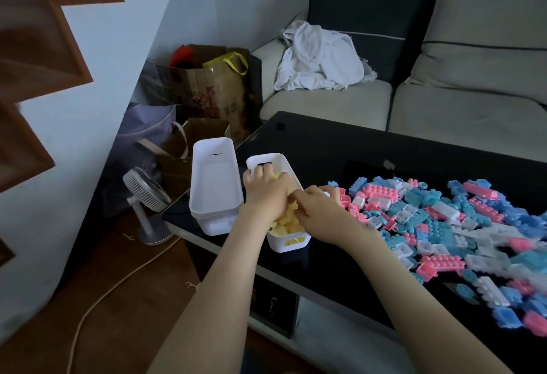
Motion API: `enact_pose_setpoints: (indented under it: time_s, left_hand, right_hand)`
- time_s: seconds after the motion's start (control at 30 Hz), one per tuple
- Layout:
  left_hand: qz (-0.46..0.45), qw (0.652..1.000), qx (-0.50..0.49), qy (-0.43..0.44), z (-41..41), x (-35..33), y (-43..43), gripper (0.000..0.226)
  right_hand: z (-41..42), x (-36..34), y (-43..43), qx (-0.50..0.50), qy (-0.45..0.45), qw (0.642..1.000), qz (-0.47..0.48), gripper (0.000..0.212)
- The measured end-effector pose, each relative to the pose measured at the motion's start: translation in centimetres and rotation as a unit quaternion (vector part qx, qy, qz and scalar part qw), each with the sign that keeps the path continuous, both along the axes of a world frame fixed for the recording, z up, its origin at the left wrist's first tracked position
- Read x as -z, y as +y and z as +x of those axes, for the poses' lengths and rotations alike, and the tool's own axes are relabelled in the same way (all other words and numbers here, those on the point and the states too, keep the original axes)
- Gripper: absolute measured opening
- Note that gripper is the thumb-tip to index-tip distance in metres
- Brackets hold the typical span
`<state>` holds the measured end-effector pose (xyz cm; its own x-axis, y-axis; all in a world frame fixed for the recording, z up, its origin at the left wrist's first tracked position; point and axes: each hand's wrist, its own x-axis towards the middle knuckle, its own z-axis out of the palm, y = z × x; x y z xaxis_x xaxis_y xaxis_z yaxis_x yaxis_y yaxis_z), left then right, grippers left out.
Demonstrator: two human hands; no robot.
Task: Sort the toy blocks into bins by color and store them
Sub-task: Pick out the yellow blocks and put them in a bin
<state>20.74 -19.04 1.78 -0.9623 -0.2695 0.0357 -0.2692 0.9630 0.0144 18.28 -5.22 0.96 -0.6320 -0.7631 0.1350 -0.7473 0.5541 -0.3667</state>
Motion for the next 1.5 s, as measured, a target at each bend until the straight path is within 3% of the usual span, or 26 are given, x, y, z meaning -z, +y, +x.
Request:
enact_pose_setpoints:
  time_s: [0.1,0.23,0.4,0.5,0.67,0.8,0.93,1.1,1.17,1.27,1.43,1.5]
  left_hand:
    - [-0.003,0.999,-0.029,0.02,0.0,0.4,-0.4,0.032]
    - [0.035,0.999,-0.017,-0.012,0.2,0.0,-0.3,0.024]
    - [0.103,0.99,-0.038,-0.088,0.2,-0.4,0.1,0.034]
    - [0.17,0.981,-0.067,-0.069,0.7,-0.1,0.4,0.037]
    - [0.131,0.991,-0.002,0.034,0.5,0.5,0.2,0.035]
    - [0.154,0.988,0.002,0.032,0.5,0.4,0.5,0.035]
    - [0.127,0.991,-0.012,0.035,0.8,-0.6,0.3,0.039]
    - [0.059,0.991,-0.066,0.101,2.0,-2.6,0.2,0.041]
    - [0.036,0.992,-0.081,0.084,2.7,-3.1,0.3,0.044]
    - [0.021,0.994,-0.103,0.04,3.8,-3.8,-0.2,0.048]
    - [0.11,0.976,-0.183,-0.046,5.9,-4.2,-2.2,0.072]
    - [0.143,0.971,-0.179,-0.076,6.1,-4.3,-2.5,0.064]
  right_hand:
    - [0.2,-0.2,0.3,-0.016,0.022,1.0,0.007,0.023]
    - [0.4,-0.2,0.7,-0.069,0.037,0.993,0.091,0.037]
    - [0.5,0.3,0.8,-0.096,0.006,0.988,0.119,0.045]
    - [0.3,0.4,0.8,-0.099,0.024,0.985,0.137,0.046]
    - [0.2,0.5,0.6,-0.087,0.055,0.985,0.136,0.048]
    - [0.2,0.5,0.6,-0.085,0.078,0.985,0.129,0.039]
    - [0.3,0.2,1.0,-0.091,-0.056,0.992,0.064,0.039]
    - [0.1,0.9,0.5,-0.074,0.044,0.993,0.077,0.033]
    - [-0.4,1.6,-0.5,-0.037,0.071,0.996,0.038,0.029]
    - [-1.4,1.9,-2.5,0.025,0.042,0.999,0.009,0.033]
    - [-2.6,0.3,-5.6,0.043,0.005,0.996,0.08,0.045]
    - [-2.9,-0.5,-6.3,0.01,0.006,0.991,0.131,0.046]
